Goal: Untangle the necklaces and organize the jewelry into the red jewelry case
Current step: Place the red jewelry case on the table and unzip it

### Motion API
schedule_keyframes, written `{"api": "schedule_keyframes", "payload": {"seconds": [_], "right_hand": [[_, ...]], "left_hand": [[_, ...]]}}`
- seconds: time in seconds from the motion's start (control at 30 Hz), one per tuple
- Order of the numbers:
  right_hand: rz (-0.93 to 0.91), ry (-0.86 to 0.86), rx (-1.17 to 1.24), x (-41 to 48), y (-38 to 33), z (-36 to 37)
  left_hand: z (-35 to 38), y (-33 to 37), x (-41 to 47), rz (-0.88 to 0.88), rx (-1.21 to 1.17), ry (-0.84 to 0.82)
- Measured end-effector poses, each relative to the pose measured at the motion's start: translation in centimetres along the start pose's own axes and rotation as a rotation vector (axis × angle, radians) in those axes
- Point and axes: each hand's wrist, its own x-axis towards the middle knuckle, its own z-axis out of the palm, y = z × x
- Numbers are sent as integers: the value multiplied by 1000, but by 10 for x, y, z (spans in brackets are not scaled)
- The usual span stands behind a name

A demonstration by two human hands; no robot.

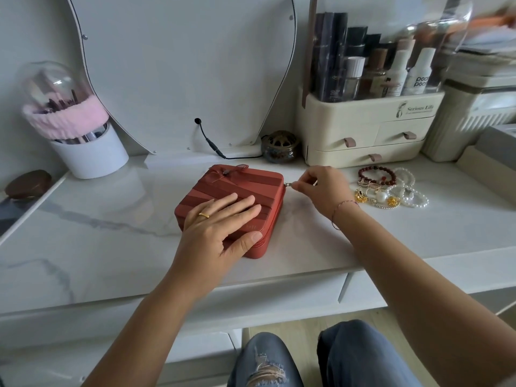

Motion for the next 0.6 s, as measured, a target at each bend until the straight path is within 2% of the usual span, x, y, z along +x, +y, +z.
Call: {"api": "schedule_keyframes", "payload": {"seconds": [0.17,0.23,0.27,0.33,0.4,0.43,0.5,0.6], "right_hand": [[23,17,-5,-3,-4,4],[15,36,15,-11,-6,0],[14,42,60,-17,-7,-2],[-8,33,186,-38,-12,-7],[-80,19,273,-64,-18,-5],[-104,-7,309,-77,-21,-2],[-141,-78,412,-97,-26,2],[-135,-150,686,-106,-30,0]], "left_hand": [[-1,1,0,-4,-5,-19],[-4,0,-2,-43,-62,41],[-7,-2,-3,-116,-117,117],[-17,-3,-5,-409,-304,296],[-22,-11,-9,-706,-535,312],[-23,-17,-11,-764,-643,285],[-22,-25,-17,-773,-750,254],[-26,-15,-20,-681,-781,247]]}}
